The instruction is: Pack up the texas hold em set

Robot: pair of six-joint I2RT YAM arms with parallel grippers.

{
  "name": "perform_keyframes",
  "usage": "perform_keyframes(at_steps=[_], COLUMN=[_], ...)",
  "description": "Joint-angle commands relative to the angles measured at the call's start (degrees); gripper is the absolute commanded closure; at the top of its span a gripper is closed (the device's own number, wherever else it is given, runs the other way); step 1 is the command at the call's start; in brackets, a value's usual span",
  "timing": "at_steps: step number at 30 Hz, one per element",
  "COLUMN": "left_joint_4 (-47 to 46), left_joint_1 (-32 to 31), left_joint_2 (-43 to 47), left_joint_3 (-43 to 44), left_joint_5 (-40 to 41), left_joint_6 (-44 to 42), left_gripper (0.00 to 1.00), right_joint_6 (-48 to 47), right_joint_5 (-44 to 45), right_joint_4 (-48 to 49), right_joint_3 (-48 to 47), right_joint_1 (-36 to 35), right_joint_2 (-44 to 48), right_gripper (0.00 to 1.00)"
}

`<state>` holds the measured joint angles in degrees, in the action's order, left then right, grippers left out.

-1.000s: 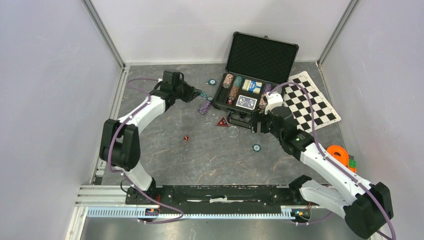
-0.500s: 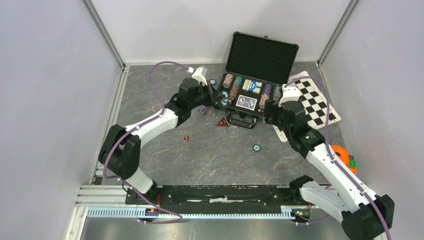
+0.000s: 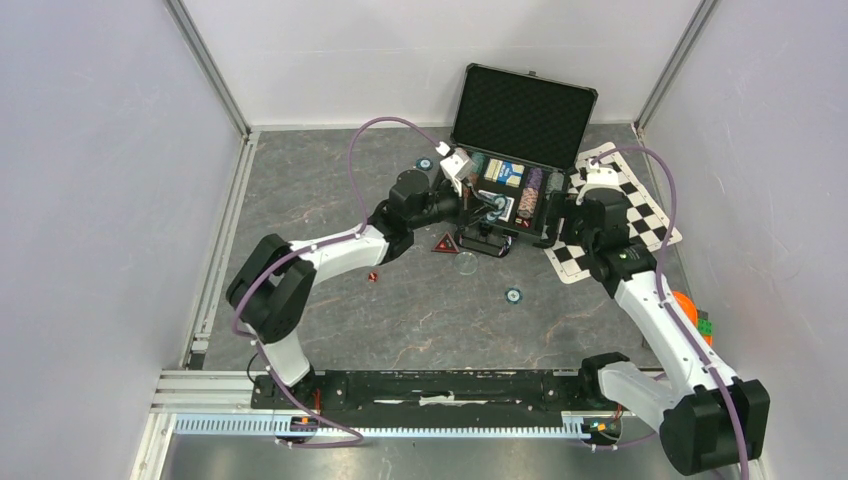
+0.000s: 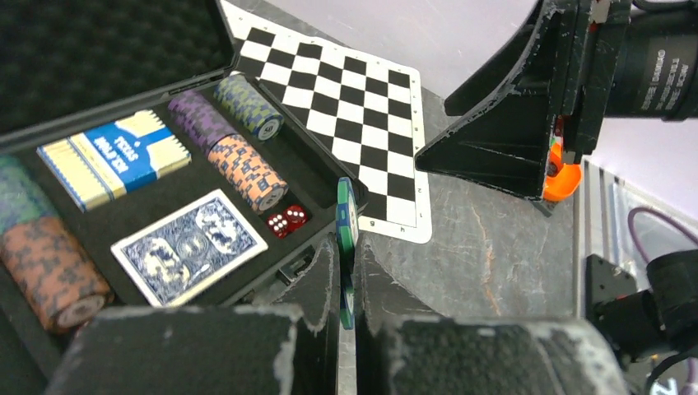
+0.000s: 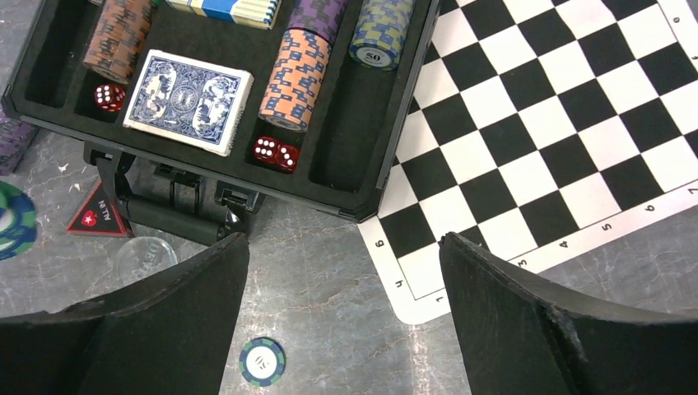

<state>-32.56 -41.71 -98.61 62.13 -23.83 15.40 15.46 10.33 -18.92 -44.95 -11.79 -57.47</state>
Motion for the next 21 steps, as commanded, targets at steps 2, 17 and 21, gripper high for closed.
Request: perform_keyframes(at_steps=[2,17,21], left_joint_4=[-8.24,-3.1,3.92], left_joint_1=[0.41,1.39,2.24], left_joint_2=[-4.05,3.32,10.92], left_joint_3=[4.78,-1.17,-4.88], left_joint_5=[-11.03,-6.66,5.13], left_joint_6=[-11.59,-16.06,-16.67], left_gripper=[0.98,0.98,0.98], right_joint_6=[0.7,-5.41,-1.59], right_joint_5=[-1.39,-22.01,-25.9], right_joint_4=[2.75,13.78,15.32], right_joint_3=[-1.19,4.31,3.22], right_joint_1=[0.63,1.08,0.27], right_joint_2=[-2.08,1.98,-2.44], right_gripper=[0.09,0.12,0.18])
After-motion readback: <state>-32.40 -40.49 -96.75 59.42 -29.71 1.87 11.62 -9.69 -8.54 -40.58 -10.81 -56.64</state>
